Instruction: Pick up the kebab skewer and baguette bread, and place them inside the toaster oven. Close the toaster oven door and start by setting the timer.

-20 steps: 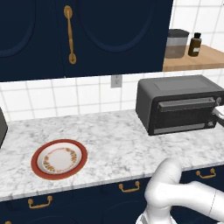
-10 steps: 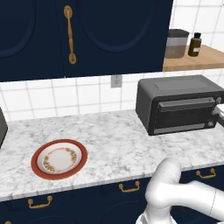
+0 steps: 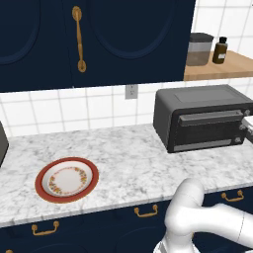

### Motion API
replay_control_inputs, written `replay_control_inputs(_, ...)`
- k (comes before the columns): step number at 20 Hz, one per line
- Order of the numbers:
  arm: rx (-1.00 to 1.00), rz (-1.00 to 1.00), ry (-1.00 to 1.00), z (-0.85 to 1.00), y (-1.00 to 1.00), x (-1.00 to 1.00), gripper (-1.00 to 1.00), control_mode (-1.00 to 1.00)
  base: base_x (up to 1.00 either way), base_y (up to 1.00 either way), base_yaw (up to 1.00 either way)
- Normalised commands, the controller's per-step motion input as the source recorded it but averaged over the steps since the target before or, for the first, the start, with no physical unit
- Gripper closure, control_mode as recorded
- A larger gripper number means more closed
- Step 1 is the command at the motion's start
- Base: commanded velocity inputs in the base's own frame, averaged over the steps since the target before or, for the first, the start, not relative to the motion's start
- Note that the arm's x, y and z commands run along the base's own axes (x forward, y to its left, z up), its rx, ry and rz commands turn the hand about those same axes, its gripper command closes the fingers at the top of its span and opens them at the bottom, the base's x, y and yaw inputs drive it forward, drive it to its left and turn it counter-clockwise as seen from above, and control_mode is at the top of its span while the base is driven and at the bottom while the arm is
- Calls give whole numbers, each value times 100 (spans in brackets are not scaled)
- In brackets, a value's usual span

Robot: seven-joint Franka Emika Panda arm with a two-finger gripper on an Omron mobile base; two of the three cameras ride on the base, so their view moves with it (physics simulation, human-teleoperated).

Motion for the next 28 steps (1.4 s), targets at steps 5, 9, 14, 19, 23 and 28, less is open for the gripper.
replay_control_inputs(5,0,0,0,0,-9,11,-100,-100,0,0,0)
replay_control_inputs(9,0,0,0,0,-4,0,-100,-100,0,0,0)
replay_control_inputs(14,0,0,-6,0,0,-1,-100,-100,0,0,0)
replay_control_inputs(19,0,-2,-7,0,0,0,-100,-100,0,0,0)
replay_control_inputs(23,0,-3,-1,0,0,0,-100,-100,0,0,0)
replay_control_inputs(28,0,-3,0,0,2,8,-100,-100,0,0,0)
